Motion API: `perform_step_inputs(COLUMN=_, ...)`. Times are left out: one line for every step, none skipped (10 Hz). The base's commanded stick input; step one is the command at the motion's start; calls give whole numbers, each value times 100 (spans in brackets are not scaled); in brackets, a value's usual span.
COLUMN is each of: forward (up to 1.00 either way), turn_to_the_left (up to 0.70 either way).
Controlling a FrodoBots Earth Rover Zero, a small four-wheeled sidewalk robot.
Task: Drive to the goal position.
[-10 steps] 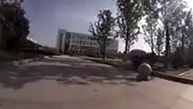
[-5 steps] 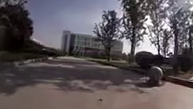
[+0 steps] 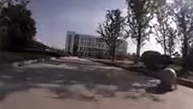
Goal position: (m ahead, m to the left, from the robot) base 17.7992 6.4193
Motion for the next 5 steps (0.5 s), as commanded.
perform_step_inputs(forward=69, turn_to_the_left=14)
perform_step_inputs(forward=69, turn_to_the_left=14)
perform_step_inputs(forward=69, turn_to_the_left=14)
perform_step_inputs(forward=69, turn_to_the_left=14)
perform_step_inputs(forward=69, turn_to_the_left=14)
